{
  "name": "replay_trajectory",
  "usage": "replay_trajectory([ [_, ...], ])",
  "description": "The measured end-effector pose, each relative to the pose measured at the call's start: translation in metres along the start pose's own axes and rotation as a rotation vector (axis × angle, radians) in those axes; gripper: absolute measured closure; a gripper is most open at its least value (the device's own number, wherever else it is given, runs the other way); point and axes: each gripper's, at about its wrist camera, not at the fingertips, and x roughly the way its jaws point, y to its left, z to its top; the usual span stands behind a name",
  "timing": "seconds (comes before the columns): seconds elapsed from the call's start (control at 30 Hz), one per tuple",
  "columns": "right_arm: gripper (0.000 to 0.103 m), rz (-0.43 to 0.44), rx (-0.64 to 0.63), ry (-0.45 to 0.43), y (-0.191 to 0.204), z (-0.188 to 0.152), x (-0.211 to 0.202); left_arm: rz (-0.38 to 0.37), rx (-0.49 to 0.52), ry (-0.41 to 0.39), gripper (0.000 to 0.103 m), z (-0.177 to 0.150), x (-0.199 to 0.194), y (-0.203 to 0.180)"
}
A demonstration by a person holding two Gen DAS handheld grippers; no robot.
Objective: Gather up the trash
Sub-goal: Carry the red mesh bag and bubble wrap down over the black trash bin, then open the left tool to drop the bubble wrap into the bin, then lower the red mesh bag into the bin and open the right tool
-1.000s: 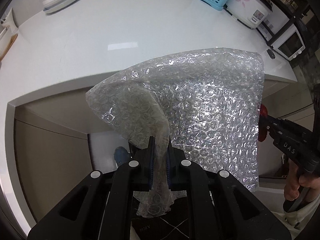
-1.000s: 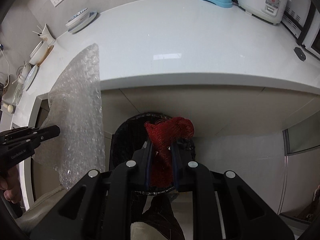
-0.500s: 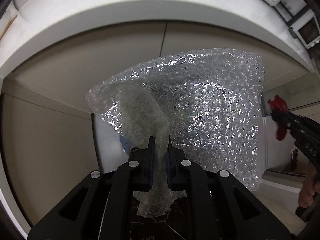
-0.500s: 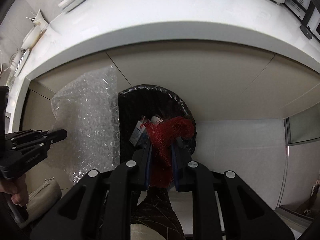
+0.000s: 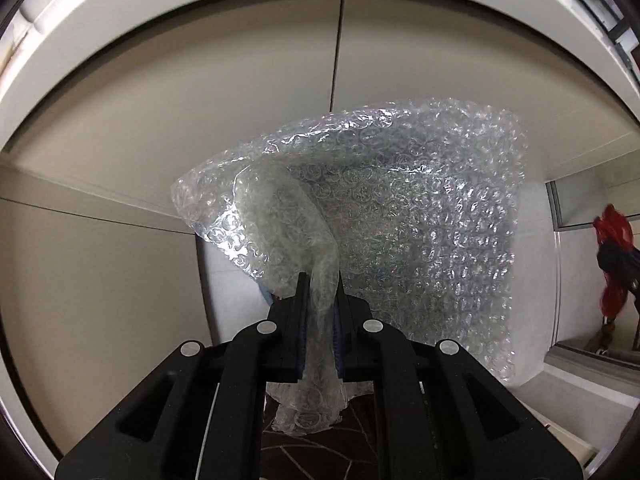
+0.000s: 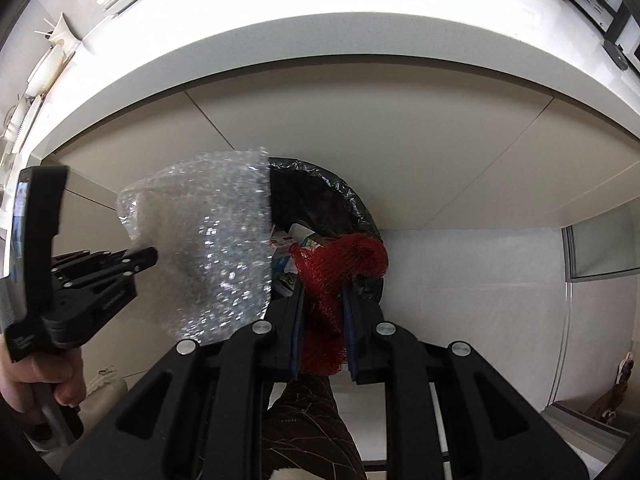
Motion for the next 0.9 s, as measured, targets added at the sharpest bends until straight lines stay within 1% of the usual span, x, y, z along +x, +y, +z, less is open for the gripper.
replay_trajectory([
  [0.07,0.088,-0.004,0.004,0.006,-0.001,0.001,0.003,0.017,0.007,0.003,0.09,0.004,0.004,-0.006],
  [0.17,0.088,-0.005,0.01,0.009,-0.003,0.001,0.005,-0.004,-0.005,-0.009,0.078,0.003,0.003,-0.013],
  [0.23,0.088,-0.006,0.013,0.009,-0.004,0.002,0.005,-0.012,0.001,-0.024,0.067,0.003,0.0,-0.018],
  [0.3,0.087,-0.002,0.019,0.01,-0.005,0.003,0.005,-0.019,0.004,-0.036,0.064,0.002,-0.004,-0.021],
  [0.37,0.088,0.003,0.027,0.012,-0.007,0.004,0.007,-0.034,0.0,-0.05,0.057,0.003,-0.01,-0.022],
  [0.43,0.087,0.012,0.027,0.013,-0.006,0.006,0.008,-0.04,-0.005,-0.067,0.043,0.004,-0.016,-0.021],
  [0.53,0.087,0.018,0.013,0.016,-0.003,0.009,0.009,-0.051,-0.006,-0.096,0.03,0.008,-0.027,-0.015],
  [0.57,0.087,0.02,0.008,0.018,0.0,0.01,0.01,-0.054,-0.009,-0.102,0.027,0.011,-0.031,-0.012],
  [0.63,0.087,0.034,-0.005,0.021,0.005,0.013,0.012,-0.073,-0.026,-0.124,0.017,0.017,-0.038,0.002],
  [0.67,0.087,0.036,-0.012,0.021,0.008,0.015,0.014,-0.083,-0.038,-0.135,0.014,0.022,-0.043,0.006],
  [0.73,0.087,0.044,-0.029,0.023,0.015,0.019,0.017,-0.102,-0.061,-0.156,0.006,0.023,-0.052,0.013],
  [0.8,0.087,0.051,-0.044,0.021,0.02,0.023,0.02,-0.125,-0.079,-0.165,0.006,0.024,-0.058,0.019],
  [0.87,0.087,0.056,-0.06,0.021,0.026,0.028,0.025,-0.164,-0.093,-0.175,0.006,0.025,-0.066,0.025],
  [0.9,0.087,0.057,-0.068,0.022,0.028,0.029,0.027,-0.164,-0.101,-0.182,0.006,0.024,-0.069,0.028],
])
